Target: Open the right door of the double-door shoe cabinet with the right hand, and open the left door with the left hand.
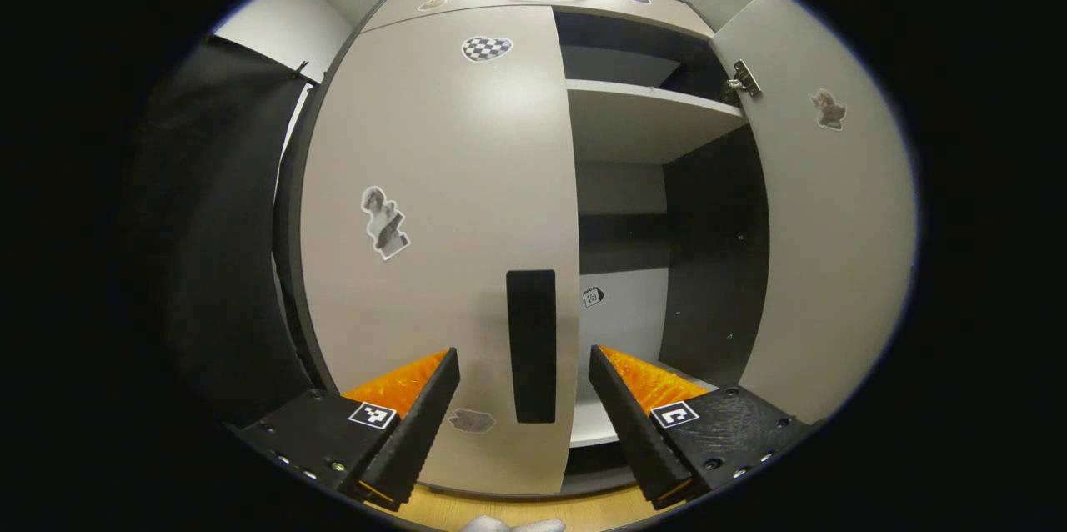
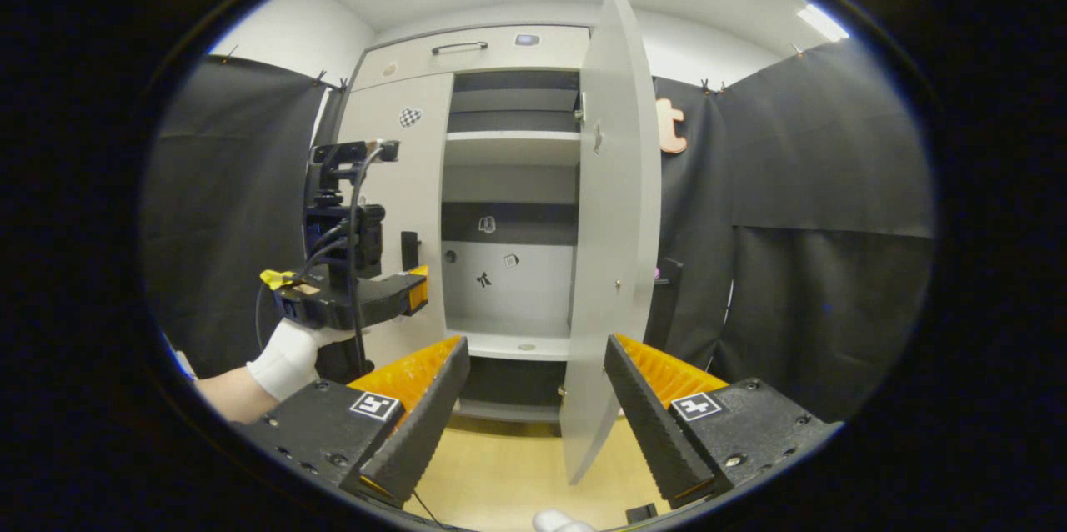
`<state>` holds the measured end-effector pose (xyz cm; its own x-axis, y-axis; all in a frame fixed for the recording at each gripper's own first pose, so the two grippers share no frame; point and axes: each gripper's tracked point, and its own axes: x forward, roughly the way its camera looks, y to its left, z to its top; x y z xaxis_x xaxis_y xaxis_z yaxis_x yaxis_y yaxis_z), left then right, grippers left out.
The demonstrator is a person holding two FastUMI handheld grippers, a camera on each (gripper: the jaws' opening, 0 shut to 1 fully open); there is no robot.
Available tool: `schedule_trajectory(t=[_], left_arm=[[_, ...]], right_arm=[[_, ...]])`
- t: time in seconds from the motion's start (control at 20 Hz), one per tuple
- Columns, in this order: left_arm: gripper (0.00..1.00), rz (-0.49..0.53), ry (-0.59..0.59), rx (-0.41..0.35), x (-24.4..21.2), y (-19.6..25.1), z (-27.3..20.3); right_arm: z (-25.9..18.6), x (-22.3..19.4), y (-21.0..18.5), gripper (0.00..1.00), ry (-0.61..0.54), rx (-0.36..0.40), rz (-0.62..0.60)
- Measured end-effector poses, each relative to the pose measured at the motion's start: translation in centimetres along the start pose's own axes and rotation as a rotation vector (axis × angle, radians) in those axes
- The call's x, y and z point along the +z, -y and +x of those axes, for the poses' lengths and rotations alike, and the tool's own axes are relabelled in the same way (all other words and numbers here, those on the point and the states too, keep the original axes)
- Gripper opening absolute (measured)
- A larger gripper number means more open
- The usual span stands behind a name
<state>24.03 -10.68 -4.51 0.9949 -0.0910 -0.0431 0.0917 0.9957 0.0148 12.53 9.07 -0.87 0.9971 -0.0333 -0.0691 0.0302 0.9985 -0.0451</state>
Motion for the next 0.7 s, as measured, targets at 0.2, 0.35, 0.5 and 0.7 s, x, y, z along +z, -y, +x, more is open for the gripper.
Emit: schedule_trajectory(t=[0.2, 0.35, 0.5, 0.7], left_arm=[[0.93, -0.022, -0.041, 0.009, -1.1, 0.2, 2.2], [0.78, -0.018, -0.051, -0.003, -1.5, 0.6, 3.3], [0.61, -0.007, -0.043, -0.003, -1.5, 0.8, 3.6], [0.34, -0.015, -0.050, 0.000, -1.7, 0.2, 3.5]], right_arm=[[0.4, 0.0, 0.5, 1.00, -0.008, -0.010, 0.005], [0.9, -0.1, 0.7, 1.00, -0.011, -0.008, 0.006], [1.3, -0.3, 0.5, 1.00, -0.020, 0.004, 0.012], [1.6, -0.6, 0.0, 1.00, -0.030, 0.026, 0.010]])
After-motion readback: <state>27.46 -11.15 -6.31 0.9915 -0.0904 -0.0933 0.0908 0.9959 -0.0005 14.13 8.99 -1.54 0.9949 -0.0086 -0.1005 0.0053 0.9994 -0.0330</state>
